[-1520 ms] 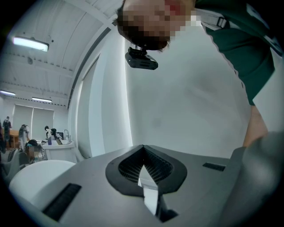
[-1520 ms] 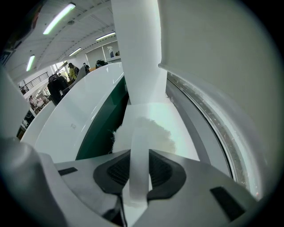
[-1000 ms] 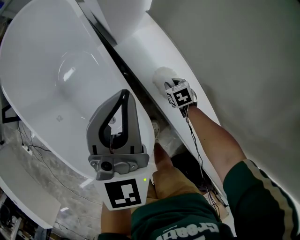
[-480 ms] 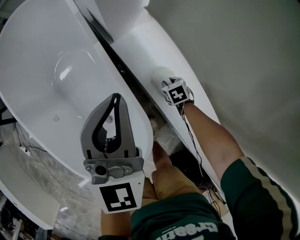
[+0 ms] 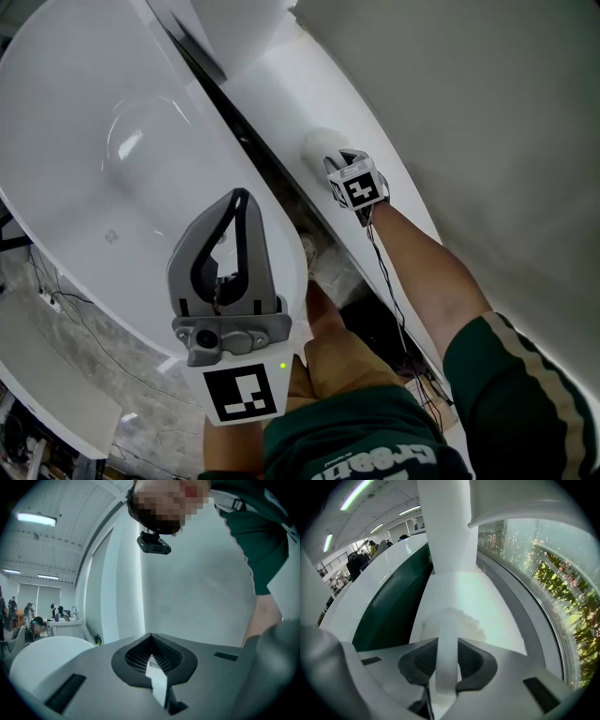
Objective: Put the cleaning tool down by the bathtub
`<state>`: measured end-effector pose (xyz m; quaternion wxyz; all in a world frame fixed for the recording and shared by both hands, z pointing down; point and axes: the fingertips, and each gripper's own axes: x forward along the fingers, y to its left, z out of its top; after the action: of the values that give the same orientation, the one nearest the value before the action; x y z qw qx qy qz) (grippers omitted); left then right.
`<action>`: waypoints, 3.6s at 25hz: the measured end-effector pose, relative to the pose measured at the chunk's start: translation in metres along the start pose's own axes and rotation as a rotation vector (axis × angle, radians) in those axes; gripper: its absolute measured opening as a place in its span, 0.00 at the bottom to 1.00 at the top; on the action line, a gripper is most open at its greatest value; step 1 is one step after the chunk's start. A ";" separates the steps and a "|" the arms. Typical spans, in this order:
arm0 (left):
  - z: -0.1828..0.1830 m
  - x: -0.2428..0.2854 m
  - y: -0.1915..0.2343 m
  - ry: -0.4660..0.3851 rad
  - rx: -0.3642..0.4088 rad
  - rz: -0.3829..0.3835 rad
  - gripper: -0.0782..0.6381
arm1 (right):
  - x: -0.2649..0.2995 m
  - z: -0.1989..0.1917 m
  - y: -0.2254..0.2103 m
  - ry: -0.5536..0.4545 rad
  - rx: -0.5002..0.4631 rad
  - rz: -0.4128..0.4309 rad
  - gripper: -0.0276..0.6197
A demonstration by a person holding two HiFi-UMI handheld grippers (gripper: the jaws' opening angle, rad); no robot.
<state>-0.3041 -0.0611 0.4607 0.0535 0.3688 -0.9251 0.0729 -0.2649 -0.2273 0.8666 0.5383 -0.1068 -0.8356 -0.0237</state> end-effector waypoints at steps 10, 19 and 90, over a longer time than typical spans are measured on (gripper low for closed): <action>-0.003 -0.002 -0.003 0.001 -0.017 -0.016 0.12 | -0.002 0.003 0.008 -0.071 -0.048 -0.022 0.19; -0.005 -0.003 -0.007 -0.003 -0.021 -0.018 0.12 | -0.012 0.016 0.007 -0.142 -0.050 -0.048 0.36; 0.213 -0.130 -0.059 -0.194 0.043 -0.292 0.12 | -0.441 0.150 0.117 -0.796 -0.089 -0.167 0.21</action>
<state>-0.1789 -0.0528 0.2370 -0.0337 0.5058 -0.8607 0.0481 -0.1995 -0.1577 0.3960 0.1638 -0.0626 -0.9827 -0.0600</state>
